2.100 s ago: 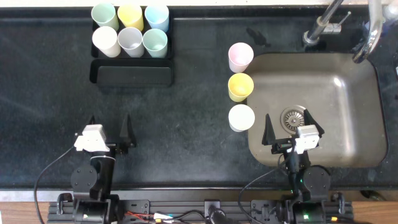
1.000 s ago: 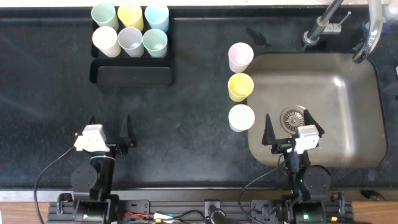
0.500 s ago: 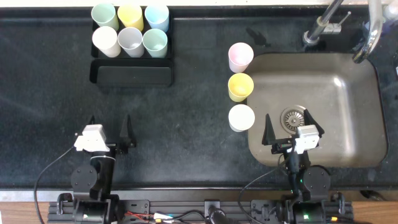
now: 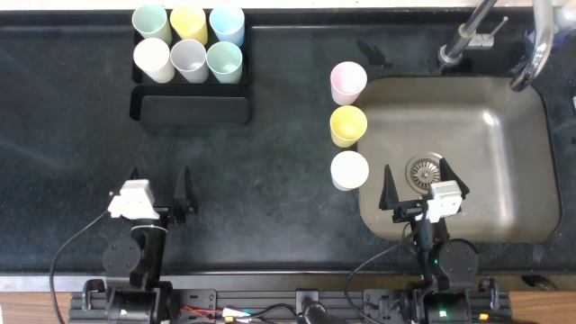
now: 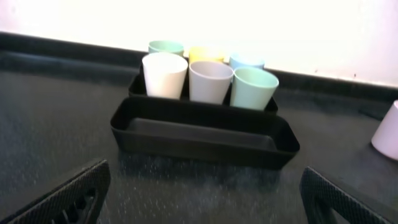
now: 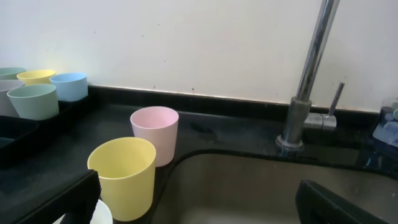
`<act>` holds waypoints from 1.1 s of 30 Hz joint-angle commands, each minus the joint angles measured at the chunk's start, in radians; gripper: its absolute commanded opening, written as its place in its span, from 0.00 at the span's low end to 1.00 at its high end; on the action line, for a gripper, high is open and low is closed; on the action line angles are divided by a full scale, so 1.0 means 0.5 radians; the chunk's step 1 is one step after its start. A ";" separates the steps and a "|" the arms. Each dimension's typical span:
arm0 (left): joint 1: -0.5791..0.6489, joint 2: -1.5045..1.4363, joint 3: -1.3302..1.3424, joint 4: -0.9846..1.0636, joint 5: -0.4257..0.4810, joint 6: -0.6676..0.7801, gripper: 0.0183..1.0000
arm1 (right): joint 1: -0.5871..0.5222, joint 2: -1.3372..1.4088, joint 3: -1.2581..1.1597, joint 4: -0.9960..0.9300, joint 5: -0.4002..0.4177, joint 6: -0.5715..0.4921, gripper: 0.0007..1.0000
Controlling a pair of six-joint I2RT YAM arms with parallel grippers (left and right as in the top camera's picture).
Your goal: Store Cups
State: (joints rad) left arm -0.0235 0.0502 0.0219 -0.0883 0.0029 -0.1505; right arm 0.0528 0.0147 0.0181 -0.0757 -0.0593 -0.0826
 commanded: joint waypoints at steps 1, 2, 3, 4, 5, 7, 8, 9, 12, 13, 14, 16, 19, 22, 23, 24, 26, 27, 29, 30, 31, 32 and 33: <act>0.022 0.285 0.285 -0.013 0.111 -0.015 1.00 | -0.005 -0.022 -0.027 0.005 0.016 0.000 1.00; 0.022 0.368 0.364 -0.030 0.130 -0.014 1.00 | -0.005 -0.022 -0.027 0.005 0.016 0.000 1.00; 0.022 0.473 0.467 -0.055 0.154 -0.014 1.00 | -0.005 -0.021 -0.027 0.005 0.016 0.000 1.00; 0.023 0.588 0.577 -0.079 0.187 -0.014 1.00 | -0.005 -0.022 -0.027 0.005 0.016 0.000 0.99; 0.022 0.692 0.674 -0.103 0.220 -0.014 1.00 | -0.005 -0.021 -0.027 0.005 0.016 0.000 1.00; 0.021 0.939 0.898 -0.164 0.295 -0.016 1.00 | -0.005 -0.021 -0.027 0.005 0.016 0.000 1.00; 0.014 1.073 1.027 -0.213 0.340 -0.017 1.00 | -0.005 -0.022 -0.027 0.005 0.016 0.000 1.00; 0.001 1.208 1.156 -0.272 0.372 -0.030 1.00 | -0.005 -0.021 -0.027 0.005 0.016 0.000 1.00; -0.063 1.579 1.534 -0.467 0.407 -0.127 1.00 | -0.005 -0.021 -0.027 0.005 0.016 0.000 1.00; -0.088 1.688 1.647 -0.526 0.416 -0.150 1.00 | -0.005 -0.021 -0.027 0.005 0.016 0.000 1.00; -0.118 1.809 1.775 -0.588 0.420 -0.187 1.00 | -0.005 -0.022 -0.027 0.005 0.016 0.000 1.00; -0.184 2.016 2.000 -0.697 0.424 -0.242 1.00 | -0.005 -0.021 -0.027 0.005 0.016 0.000 1.00; -0.304 2.290 2.317 -0.838 0.426 -0.288 1.00 | -0.005 -0.021 -0.027 0.005 0.016 0.000 1.00; -0.433 2.525 2.589 -0.958 0.359 -0.391 1.00 | -0.005 -0.021 -0.027 0.005 0.016 0.000 1.00; -0.478 2.599 2.676 -1.000 0.317 -0.438 1.00 | -0.005 -0.021 -0.027 0.005 0.016 0.000 0.99; -0.519 2.664 2.747 -1.036 0.284 -0.463 1.00 | -0.005 -0.021 -0.027 0.005 0.016 0.000 1.00; -0.610 2.813 2.916 -1.131 0.219 -0.528 1.00 | -0.005 -0.022 -0.027 0.005 0.016 0.000 1.00; -0.646 2.876 2.992 -1.178 0.198 -0.557 1.00 | -0.005 -0.021 -0.027 0.005 0.016 0.000 1.00; -0.732 3.024 3.162 -1.295 0.159 -0.623 1.00 | -0.005 -0.022 -0.027 0.005 0.016 0.000 1.00; -0.769 3.085 3.232 -1.344 0.143 -0.655 1.00 | -0.005 -0.021 -0.027 0.005 0.016 0.000 1.00; -0.812 3.152 3.306 -1.396 0.127 -0.695 1.00 | -0.005 -0.021 -0.027 0.005 0.016 0.000 1.00; -0.853 3.217 3.375 -1.446 0.109 -0.735 1.00 | -0.005 -0.021 -0.027 0.005 0.016 0.000 1.00; -0.889 3.274 3.433 -1.485 0.092 -0.768 1.00 | -0.005 -0.021 -0.027 0.005 0.016 0.000 1.00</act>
State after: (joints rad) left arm -0.4236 1.6283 1.6535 -0.8051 0.0963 -0.4488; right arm 0.0528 0.0147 0.0181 -0.0788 -0.0593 -0.0826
